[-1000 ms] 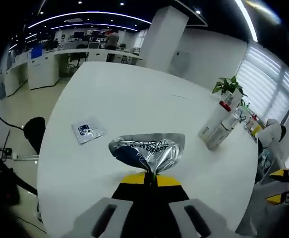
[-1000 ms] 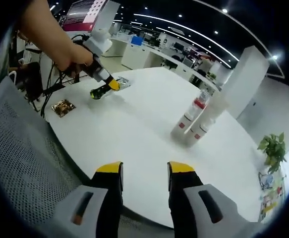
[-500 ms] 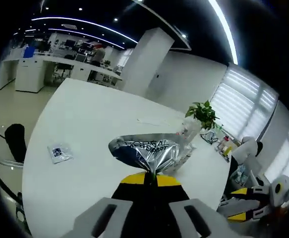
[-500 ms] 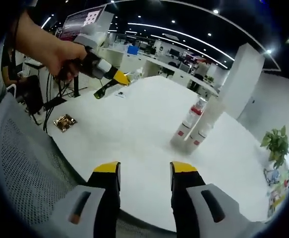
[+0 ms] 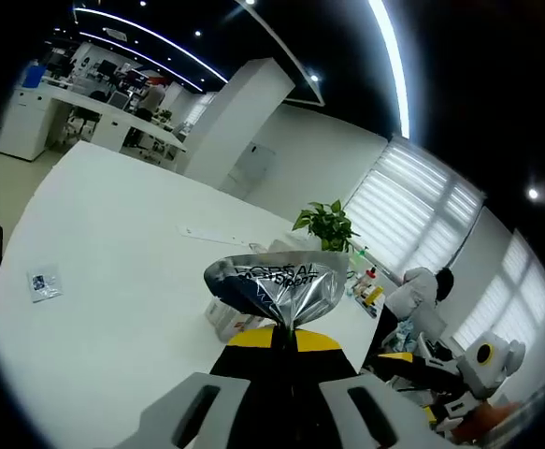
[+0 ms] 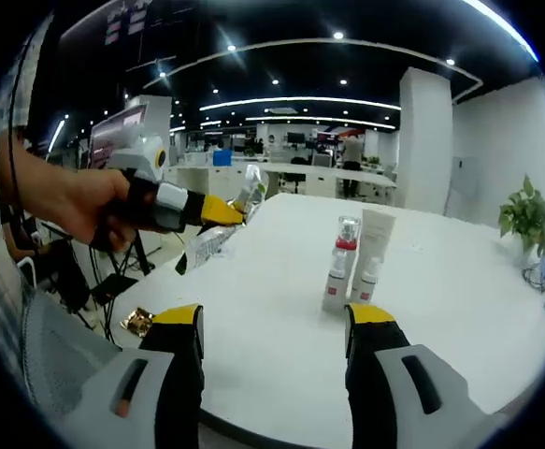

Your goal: Arrange the skincare products in the storage area until every visible bottle or jar stands upright without overlapping.

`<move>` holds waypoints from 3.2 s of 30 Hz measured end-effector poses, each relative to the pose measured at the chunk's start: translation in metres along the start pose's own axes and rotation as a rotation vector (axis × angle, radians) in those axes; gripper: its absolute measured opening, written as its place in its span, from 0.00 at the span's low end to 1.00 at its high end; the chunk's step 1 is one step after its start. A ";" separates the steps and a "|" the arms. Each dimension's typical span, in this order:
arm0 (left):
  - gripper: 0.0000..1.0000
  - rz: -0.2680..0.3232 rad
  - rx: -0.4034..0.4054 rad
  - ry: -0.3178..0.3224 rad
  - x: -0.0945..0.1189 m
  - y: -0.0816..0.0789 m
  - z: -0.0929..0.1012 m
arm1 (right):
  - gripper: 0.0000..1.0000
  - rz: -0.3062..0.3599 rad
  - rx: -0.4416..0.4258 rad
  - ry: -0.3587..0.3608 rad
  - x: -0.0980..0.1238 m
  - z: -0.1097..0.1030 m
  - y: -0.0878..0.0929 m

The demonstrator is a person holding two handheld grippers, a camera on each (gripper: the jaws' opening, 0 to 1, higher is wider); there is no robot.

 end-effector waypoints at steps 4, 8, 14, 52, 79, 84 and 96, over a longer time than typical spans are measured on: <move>0.03 0.008 0.017 0.032 -0.006 0.000 0.013 | 0.67 0.051 -0.076 -0.069 0.004 -0.006 -0.010; 0.03 0.012 0.023 0.067 -0.012 0.000 0.029 | 0.69 0.037 -0.080 -0.107 0.001 -0.016 -0.008; 0.03 0.020 0.043 0.115 -0.019 0.001 0.050 | 0.68 0.033 -0.096 -0.122 -0.002 -0.021 -0.008; 0.15 0.006 0.068 0.171 -0.028 0.032 0.076 | 0.10 -0.060 -0.284 -0.161 -0.009 -0.019 0.003; 0.58 0.020 0.182 0.309 -0.021 0.022 0.073 | 0.06 -0.014 -0.443 -0.209 -0.010 -0.006 0.003; 0.58 0.019 0.169 0.340 -0.019 0.020 0.076 | 0.05 0.010 -0.515 -0.217 -0.007 0.000 0.001; 0.63 0.073 0.160 0.326 -0.014 0.010 0.068 | 0.00 0.076 -0.596 -0.251 0.003 0.006 -0.008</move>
Point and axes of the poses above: the point that each gripper's makers call its tool centre point, and the gripper's own axes: x roughly backward along the fingers, z roughly to its right, y roughly out of its underside, the point moved 2 cm from there along x, roughly backward along the fingers, and after that the axes turned 10 degrees about -z, right-handed, at the moved point
